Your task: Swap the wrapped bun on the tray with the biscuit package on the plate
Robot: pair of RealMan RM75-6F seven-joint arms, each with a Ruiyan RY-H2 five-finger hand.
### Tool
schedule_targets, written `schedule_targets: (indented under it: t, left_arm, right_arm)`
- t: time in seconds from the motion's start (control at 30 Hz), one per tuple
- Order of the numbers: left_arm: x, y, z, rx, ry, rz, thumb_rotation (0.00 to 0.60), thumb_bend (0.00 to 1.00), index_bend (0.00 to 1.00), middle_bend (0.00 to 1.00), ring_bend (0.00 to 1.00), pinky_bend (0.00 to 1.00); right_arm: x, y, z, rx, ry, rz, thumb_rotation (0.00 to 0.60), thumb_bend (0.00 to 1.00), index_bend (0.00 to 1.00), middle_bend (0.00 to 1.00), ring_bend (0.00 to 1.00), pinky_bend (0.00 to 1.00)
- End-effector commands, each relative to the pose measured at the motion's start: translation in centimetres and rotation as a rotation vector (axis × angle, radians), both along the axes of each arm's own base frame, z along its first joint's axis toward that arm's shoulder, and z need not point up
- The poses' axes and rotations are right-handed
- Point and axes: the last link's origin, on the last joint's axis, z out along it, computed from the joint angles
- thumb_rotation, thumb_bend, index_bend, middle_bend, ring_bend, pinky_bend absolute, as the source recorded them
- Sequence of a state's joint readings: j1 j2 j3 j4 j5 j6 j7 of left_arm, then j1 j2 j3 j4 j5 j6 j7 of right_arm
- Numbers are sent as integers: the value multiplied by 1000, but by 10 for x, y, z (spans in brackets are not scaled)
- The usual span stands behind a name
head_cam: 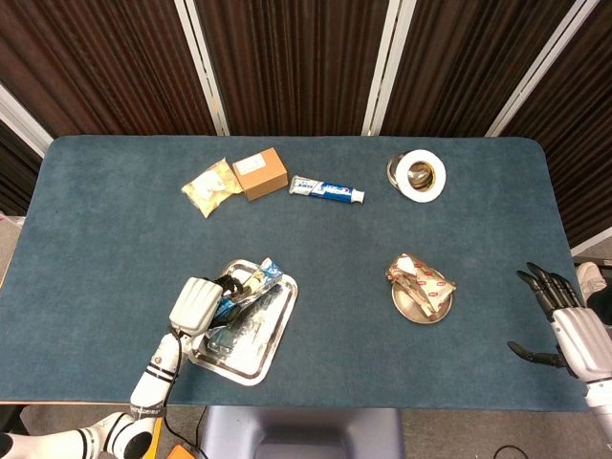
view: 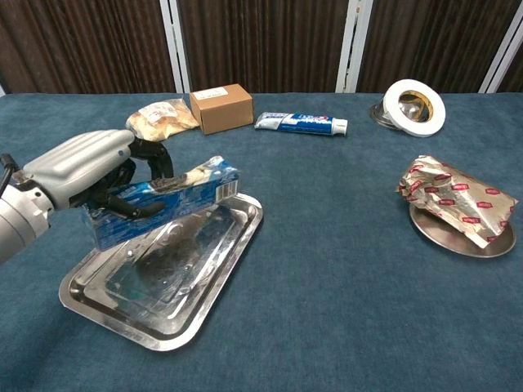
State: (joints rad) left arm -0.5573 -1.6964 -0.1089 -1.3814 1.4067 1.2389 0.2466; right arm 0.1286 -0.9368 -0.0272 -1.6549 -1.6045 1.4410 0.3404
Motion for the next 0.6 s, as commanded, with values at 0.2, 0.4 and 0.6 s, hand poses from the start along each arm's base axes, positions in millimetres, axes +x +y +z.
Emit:
schedule_targets:
  t: [0.2, 0.4, 0.6]
  left_arm:
    - [-3, -22, 23, -53, -12, 77, 597, 284, 0, 0, 0, 129]
    - [0, -45, 35, -107, -71, 75, 582, 275, 0, 0, 0, 123]
    - [2, -44, 34, -110, -121, 76, 573, 271, 0, 0, 0, 117]
  right_arm:
    - [3, 1, -6, 7, 19, 6, 600, 267, 0, 0, 0, 0]
    - [6, 3, -10, 15, 34, 13, 600, 267, 0, 0, 0, 0]
    - [9, 7, -15, 33, 42, 28, 600, 267, 0, 0, 0, 0]
